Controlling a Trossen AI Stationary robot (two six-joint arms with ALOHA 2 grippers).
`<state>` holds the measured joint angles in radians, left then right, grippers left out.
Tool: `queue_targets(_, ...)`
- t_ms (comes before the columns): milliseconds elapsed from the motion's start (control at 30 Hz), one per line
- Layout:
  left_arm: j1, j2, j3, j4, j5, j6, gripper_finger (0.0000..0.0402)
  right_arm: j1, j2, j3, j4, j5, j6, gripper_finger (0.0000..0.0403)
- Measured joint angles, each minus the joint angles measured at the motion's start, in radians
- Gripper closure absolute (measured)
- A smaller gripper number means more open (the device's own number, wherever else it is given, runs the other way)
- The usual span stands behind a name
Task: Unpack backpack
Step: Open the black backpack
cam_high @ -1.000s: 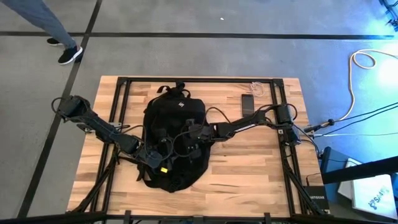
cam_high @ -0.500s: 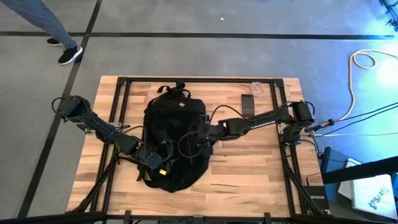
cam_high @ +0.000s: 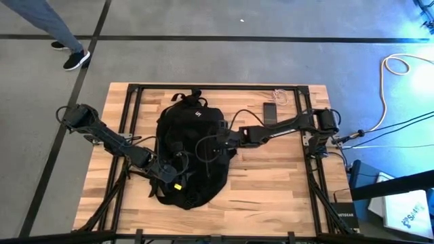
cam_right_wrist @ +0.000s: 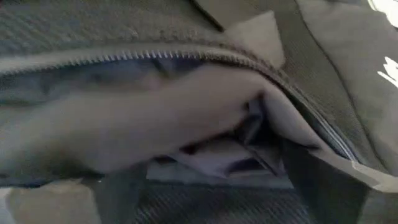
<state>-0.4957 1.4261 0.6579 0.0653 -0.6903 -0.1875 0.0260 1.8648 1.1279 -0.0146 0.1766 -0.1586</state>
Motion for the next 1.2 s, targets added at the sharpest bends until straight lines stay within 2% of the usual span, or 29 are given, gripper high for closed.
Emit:
queue_targets(133, -0.001, 0.0, 0.0, 0.0, 0.0, -0.003, 0.0092, -0.01, 0.077, -0.003, 0.094, -0.077, 0.034, 0.0078)
queue_targets(233, 0.0, 0.0, 0.0, 0.004, 0.0, 0.004, 0.0092, -0.002, 0.112, -0.001, 0.218, -0.211, 0.083, 0.0084)
queue_targets(300, 0.001, 0.0, 0.0, -0.002, 0.0, 0.003, 0.0092, 0.015, 0.112, 0.0, 0.173, -0.284, 0.081, 0.0086)
queue_targets(367, -0.002, 0.0, 0.0, -0.001, 0.0, -0.01, 0.0092, 0.03, 0.088, 0.0, 0.047, -0.241, 0.075, 0.0089)
queue_targets(533, -0.009, 0.0, 0.0, 0.001, 0.0, -0.015, 0.0092, 0.055, -0.016, 0.0, -0.271, 0.016, 0.078, 0.0098)
queue_targets(667, -0.007, 0.001, 0.0, -0.001, 0.0, -0.016, 0.0092, 0.084, -0.104, -0.002, -0.368, 0.134, 0.081, 0.0108)
queue_targets(933, -0.006, 0.001, 0.0, -0.001, 0.0, -0.023, 0.0092, 0.107, -0.243, -0.002, -0.378, 0.155, 0.092, 0.012)
queue_targets(1200, -0.006, 0.001, 0.0, 0.0, 0.0, -0.023, 0.0092, 0.105, -0.236, -0.001, -0.301, 0.176, 0.1, 0.0123)
